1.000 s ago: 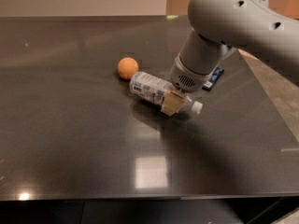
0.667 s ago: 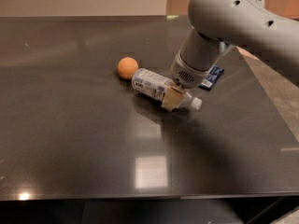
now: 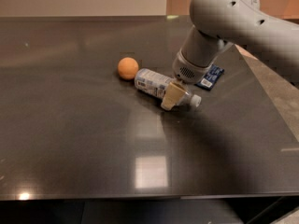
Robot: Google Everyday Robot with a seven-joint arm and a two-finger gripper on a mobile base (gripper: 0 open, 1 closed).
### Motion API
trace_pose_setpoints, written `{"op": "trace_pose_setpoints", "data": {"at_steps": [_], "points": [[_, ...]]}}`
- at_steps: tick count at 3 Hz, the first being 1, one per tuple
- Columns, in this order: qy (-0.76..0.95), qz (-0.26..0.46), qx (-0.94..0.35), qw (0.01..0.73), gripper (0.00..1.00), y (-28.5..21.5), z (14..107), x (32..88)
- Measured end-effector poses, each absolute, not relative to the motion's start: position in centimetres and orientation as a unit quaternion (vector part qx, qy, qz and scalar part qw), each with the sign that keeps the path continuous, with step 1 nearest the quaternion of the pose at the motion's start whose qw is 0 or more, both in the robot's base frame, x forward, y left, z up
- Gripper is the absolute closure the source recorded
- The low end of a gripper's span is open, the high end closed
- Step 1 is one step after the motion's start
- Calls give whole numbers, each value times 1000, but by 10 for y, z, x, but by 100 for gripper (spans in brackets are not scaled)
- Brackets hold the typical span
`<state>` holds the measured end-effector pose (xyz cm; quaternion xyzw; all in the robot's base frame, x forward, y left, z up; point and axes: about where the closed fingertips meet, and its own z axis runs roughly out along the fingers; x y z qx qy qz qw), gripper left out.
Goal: Move blue plastic bottle near orange
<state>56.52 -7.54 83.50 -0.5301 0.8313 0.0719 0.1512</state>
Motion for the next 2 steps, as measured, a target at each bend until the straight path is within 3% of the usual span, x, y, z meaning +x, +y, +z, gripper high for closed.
{"op": "trace_pose_setpoints", "data": {"at_steps": [1,2], "points": [[831,72,-531,151,0,-75,835,565],[831,72,-531,151,0,-75,835,565]]}}
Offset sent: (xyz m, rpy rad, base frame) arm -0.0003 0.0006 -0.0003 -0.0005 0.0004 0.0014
